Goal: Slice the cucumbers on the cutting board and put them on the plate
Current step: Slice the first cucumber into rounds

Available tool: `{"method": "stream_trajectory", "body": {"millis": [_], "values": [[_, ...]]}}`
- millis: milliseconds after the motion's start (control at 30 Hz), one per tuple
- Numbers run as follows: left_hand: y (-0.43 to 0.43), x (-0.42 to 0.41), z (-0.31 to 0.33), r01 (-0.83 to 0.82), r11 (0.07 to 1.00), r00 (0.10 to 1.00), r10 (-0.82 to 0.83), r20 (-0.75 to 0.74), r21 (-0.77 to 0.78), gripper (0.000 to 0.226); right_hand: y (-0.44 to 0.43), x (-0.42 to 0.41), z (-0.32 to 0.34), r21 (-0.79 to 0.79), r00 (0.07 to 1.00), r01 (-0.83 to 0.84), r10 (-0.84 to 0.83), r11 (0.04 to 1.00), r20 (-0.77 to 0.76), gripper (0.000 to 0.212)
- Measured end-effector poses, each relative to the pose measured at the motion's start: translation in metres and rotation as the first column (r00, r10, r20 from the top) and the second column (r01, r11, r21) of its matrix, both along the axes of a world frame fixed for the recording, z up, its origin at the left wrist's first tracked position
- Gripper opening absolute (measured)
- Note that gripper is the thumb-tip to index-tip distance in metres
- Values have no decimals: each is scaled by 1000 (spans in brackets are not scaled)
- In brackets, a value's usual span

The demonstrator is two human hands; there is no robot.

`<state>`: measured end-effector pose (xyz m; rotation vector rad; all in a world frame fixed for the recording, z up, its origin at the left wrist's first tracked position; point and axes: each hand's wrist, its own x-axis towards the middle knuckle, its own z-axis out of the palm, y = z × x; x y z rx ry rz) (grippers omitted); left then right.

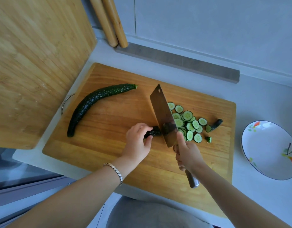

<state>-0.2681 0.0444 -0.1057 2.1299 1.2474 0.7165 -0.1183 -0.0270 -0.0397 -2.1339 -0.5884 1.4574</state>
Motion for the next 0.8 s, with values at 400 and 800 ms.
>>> {"method": "stream_trajectory", "body": {"millis": [400, 800], "values": [[-1, 9, 0, 31, 999, 1000, -30, 6, -34, 23, -9, 7, 28, 33, 997, -71, 70, 997, 22, 53], [-2, 10, 2, 8, 998, 1000, -8, -5, -63, 19, -2, -7, 10, 33, 968, -175, 166, 984, 188, 54]]}}
